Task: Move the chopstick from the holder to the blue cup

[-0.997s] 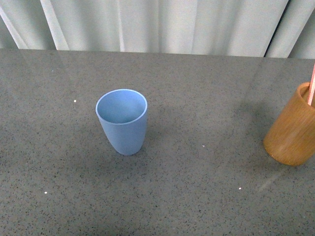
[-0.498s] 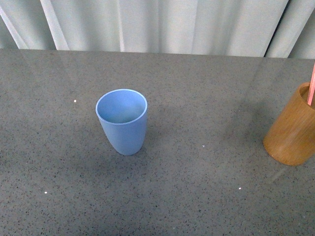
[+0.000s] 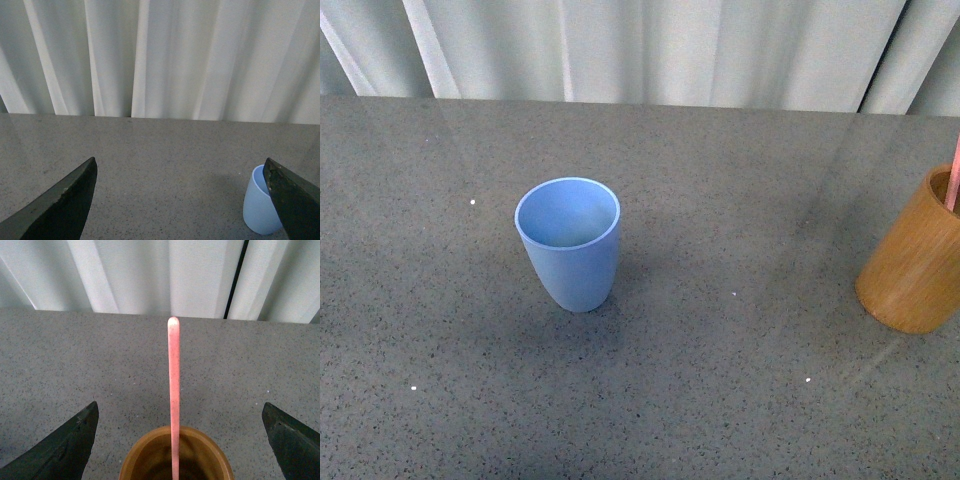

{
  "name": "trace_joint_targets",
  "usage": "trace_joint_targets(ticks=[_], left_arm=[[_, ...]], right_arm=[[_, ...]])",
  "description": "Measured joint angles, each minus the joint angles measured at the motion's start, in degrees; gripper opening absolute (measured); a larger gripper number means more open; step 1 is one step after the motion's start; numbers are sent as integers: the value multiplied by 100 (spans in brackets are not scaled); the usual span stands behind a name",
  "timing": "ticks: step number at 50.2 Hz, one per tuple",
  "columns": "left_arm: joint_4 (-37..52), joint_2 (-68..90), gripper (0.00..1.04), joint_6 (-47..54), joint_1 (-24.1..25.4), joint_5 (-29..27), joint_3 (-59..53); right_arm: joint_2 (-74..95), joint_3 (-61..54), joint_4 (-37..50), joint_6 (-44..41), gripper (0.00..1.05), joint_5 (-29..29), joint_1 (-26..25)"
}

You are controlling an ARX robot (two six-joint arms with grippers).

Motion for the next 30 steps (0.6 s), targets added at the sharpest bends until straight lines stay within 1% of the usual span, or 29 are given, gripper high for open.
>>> trace_joint_targets(ticks=[30], left_arm=[[0, 0, 98, 2, 0, 0, -2]], right_arm=[[1307, 911, 306, -72, 95, -142, -229]])
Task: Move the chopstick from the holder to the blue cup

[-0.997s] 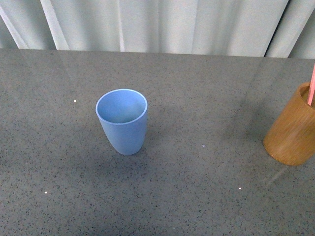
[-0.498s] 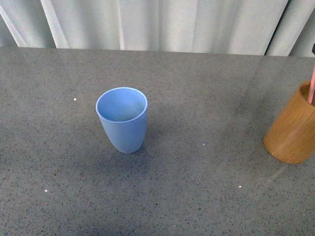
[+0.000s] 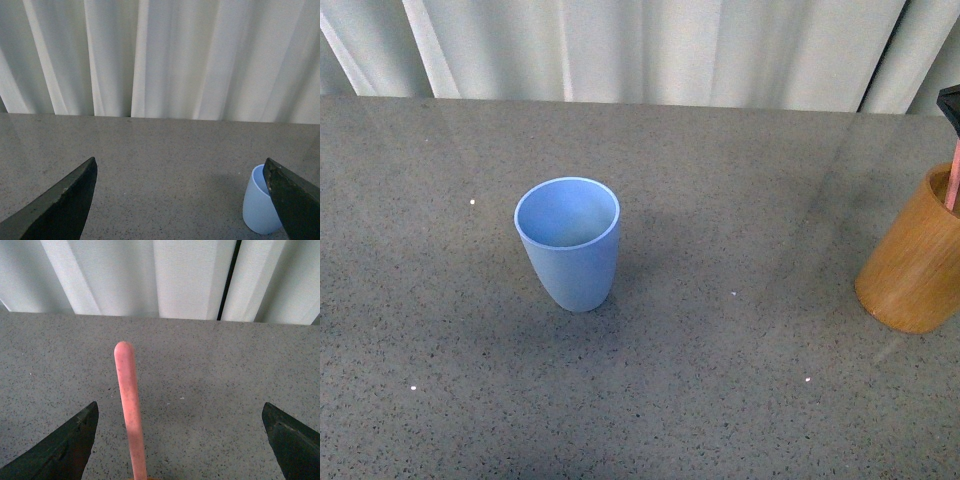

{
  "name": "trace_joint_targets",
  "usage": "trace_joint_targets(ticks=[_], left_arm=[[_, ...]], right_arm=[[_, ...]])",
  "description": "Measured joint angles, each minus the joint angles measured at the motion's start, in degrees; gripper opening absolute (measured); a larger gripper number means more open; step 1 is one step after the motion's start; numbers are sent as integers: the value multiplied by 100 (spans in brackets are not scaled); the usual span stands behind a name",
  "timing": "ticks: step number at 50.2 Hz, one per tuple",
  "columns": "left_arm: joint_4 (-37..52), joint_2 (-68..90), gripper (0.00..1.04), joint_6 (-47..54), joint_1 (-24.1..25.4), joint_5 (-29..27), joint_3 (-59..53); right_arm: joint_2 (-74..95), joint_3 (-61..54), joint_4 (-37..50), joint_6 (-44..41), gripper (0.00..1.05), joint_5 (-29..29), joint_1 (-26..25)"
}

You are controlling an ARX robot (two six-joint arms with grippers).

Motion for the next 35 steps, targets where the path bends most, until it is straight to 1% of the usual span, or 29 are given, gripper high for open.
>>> trace_joint_targets(ticks=[10, 19, 21, 25, 29, 32, 35], left_arm=[[0, 0, 98, 0, 0, 0, 2], [0, 0, 98, 0, 0, 0, 0], [0, 0, 98, 0, 0, 0, 2], [0, 0, 98, 0, 0, 0, 0], [0, 0, 98, -2, 0, 0, 0], [0, 0, 98, 0, 0, 0, 0], [0, 0, 98, 0, 0, 0, 0]], right_arm=[[225, 282, -2, 35, 95, 24, 111], [437, 525, -2, 96, 95, 155, 387], [455, 542, -2, 105, 93, 166, 428], [470, 564, 4, 105, 80, 219, 535], [470, 566, 7, 103, 69, 223, 603], [470, 564, 17, 103, 58, 256, 656], [470, 555, 39, 103, 44, 275, 697]])
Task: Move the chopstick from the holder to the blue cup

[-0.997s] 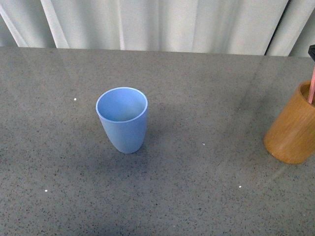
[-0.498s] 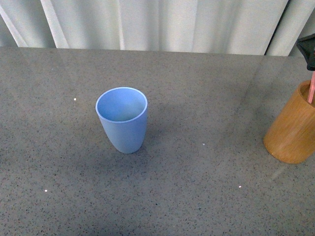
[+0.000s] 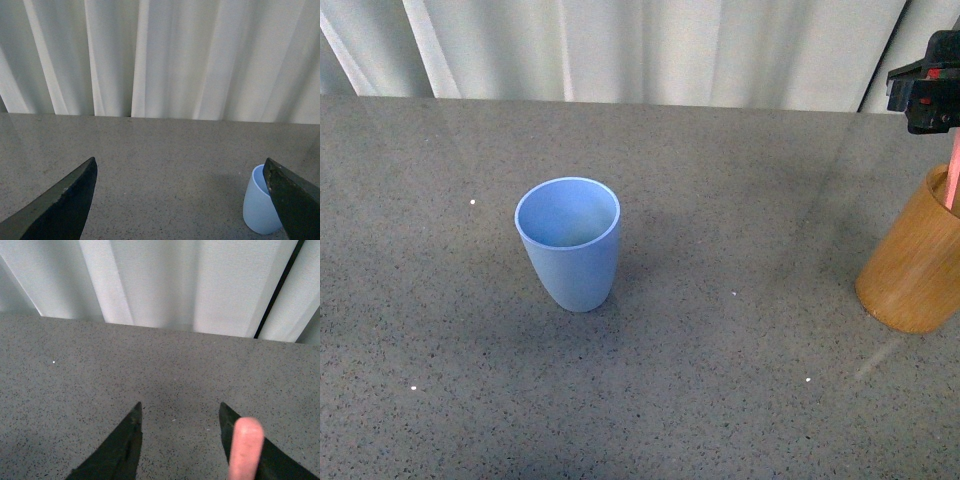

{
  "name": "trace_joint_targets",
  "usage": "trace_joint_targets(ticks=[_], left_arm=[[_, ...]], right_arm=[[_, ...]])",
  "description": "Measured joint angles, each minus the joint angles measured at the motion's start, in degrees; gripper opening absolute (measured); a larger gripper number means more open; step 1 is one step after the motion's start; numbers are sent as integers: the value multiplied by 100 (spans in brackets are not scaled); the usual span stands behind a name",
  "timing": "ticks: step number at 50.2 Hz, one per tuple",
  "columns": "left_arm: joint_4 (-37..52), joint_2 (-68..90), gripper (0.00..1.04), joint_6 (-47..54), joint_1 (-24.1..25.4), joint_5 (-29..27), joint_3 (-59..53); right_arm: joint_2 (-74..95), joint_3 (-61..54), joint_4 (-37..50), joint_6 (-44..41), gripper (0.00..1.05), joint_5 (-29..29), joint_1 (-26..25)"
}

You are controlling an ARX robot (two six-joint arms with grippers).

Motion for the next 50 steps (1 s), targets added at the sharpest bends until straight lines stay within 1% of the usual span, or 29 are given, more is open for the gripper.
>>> trace_joint_targets(ticks=[3, 4, 5, 6, 8, 11, 13, 28, 36, 40, 46, 50], left_arm=[[0, 0, 98, 0, 0, 0, 0], [0, 0, 98, 0, 0, 0, 0], [0, 0, 98, -2, 0, 0, 0], [0, 0, 98, 0, 0, 0, 0], [0, 0, 98, 0, 0, 0, 0], [0, 0, 98, -2, 0, 0, 2], [0, 0, 98, 0, 0, 0, 2], [0, 0, 98, -2, 0, 0, 0], [0, 0, 98, 0, 0, 0, 0], [0, 0, 98, -2, 0, 0, 2], [0, 0, 98, 0, 0, 0, 2], [0, 0, 98, 0, 0, 0, 0]], right_arm=[[0, -31, 20, -2, 33, 17, 13], [0, -37, 20, -2, 32, 22, 13], [-2, -57, 20, -2, 26, 37, 13], [-2, -63, 20, -2, 24, 42, 13], [-13, -94, 20, -4, 17, 50, 11], [-59, -136, 15, -11, 5, 59, 0], [-111, -144, -4, -44, 0, 81, -9], [-758, -190, -313, -87, 1, 98, -20], [-1281, -164, -568, -348, 1, 212, 90], [-1554, -9, -737, -538, 1, 343, 221], [-2017, 658, -892, -981, 1, 699, 621], [-2111, 1027, -1003, -994, 1, 739, 874]])
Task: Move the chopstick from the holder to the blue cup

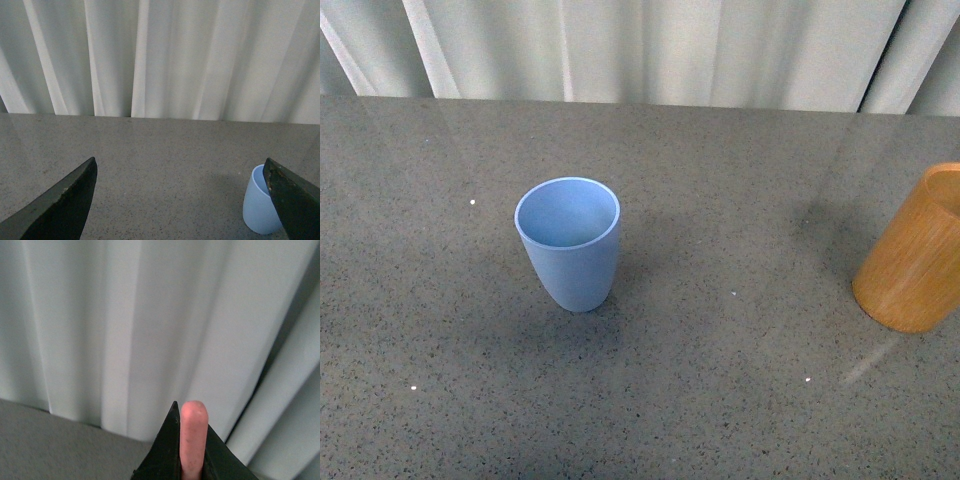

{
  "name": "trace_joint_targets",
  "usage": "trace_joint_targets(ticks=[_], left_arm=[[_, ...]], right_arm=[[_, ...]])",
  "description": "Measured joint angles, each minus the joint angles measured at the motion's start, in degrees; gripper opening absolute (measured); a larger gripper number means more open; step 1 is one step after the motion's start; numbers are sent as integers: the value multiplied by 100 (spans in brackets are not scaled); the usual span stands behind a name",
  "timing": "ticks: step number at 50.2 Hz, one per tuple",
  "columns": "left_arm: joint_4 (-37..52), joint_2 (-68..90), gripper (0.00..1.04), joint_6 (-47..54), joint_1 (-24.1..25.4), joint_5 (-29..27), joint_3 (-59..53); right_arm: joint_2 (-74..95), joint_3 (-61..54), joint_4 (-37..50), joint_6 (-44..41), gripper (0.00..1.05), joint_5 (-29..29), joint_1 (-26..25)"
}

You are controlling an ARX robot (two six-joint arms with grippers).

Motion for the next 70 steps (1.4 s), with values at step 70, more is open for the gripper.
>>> trace_joint_targets(ticks=[70], left_arm=[[0, 0, 98, 0, 0, 0, 2]], right_arm=[[2863, 1390, 546, 1954, 1, -1169, 2262]])
